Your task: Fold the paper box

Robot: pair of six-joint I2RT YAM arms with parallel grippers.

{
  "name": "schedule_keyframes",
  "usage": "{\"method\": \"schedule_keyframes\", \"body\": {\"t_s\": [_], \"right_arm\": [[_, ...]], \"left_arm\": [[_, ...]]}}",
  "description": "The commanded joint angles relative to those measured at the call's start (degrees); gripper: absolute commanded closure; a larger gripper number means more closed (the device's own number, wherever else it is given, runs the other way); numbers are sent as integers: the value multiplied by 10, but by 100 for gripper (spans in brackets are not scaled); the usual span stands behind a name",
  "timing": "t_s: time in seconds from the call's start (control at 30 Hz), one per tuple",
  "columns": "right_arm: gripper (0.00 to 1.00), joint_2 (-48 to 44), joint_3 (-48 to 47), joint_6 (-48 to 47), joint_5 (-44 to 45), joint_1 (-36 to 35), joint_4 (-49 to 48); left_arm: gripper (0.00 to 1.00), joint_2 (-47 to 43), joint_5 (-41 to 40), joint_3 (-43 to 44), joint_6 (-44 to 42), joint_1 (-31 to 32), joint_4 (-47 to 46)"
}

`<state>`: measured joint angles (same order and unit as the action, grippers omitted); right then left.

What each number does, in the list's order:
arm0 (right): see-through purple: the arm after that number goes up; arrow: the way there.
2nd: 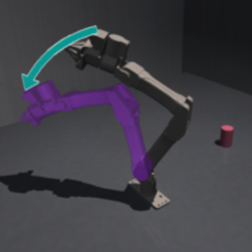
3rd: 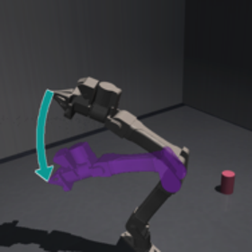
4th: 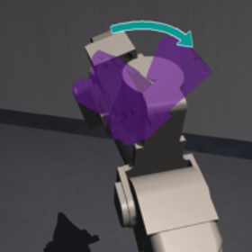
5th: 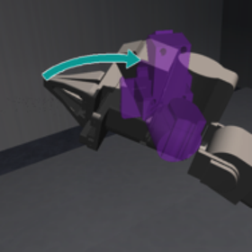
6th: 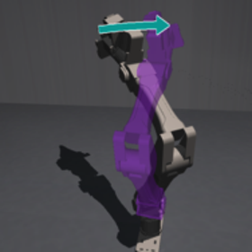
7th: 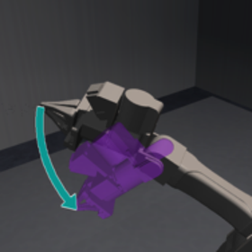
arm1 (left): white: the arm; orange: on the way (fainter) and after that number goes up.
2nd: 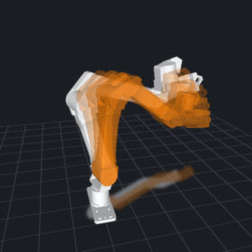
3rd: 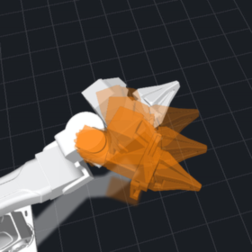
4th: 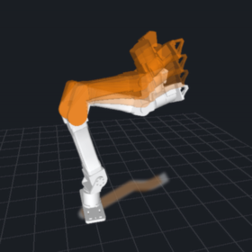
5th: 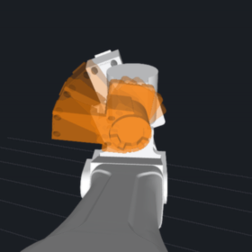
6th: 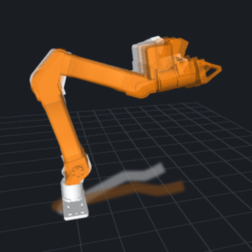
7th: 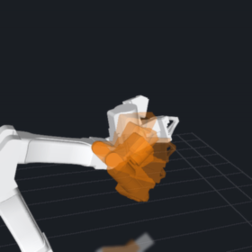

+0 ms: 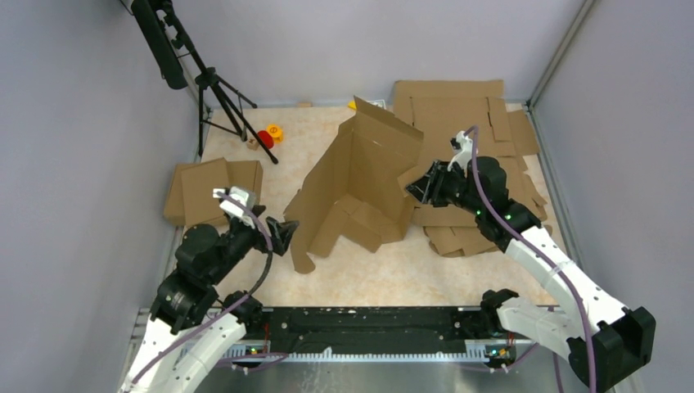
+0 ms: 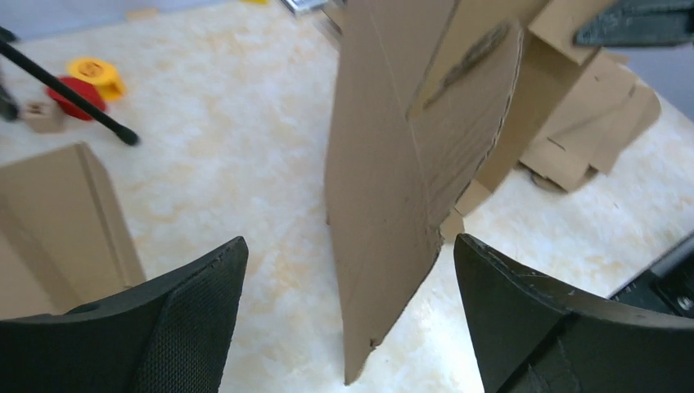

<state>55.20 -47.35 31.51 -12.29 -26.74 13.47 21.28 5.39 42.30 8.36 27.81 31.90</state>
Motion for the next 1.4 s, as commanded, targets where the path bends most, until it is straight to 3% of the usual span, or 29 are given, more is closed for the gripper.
{"method": "schedule_keyframes", "body": {"t_s": [0.0,0.2,0.33,0.53,0.67,0.83,1.0,1.23,1.37], "right_arm": [[59,1,-36,-28,-3,-13,10],[59,5,-47,-36,-1,-19,20],[59,5,-53,-40,1,-20,25],[58,6,-60,-48,3,-21,32],[58,8,-59,-52,4,-22,32],[58,10,-60,-53,5,-23,29],[58,13,-62,-58,5,-24,30],[58,18,-64,-58,3,-25,25],[58,22,-67,-56,0,-27,20]], "left_arm": [[4,0,-75,70,-20,1,25],[2,62,-91,177,-47,2,53],[16,118,-137,235,13,1,22],[18,247,-97,344,46,1,2],[27,386,-99,460,43,-2,52],[35,510,37,529,90,-64,67],[54,593,225,535,160,-150,9],[94,670,333,550,182,-157,-55],[100,704,375,551,205,-156,-80]]}}
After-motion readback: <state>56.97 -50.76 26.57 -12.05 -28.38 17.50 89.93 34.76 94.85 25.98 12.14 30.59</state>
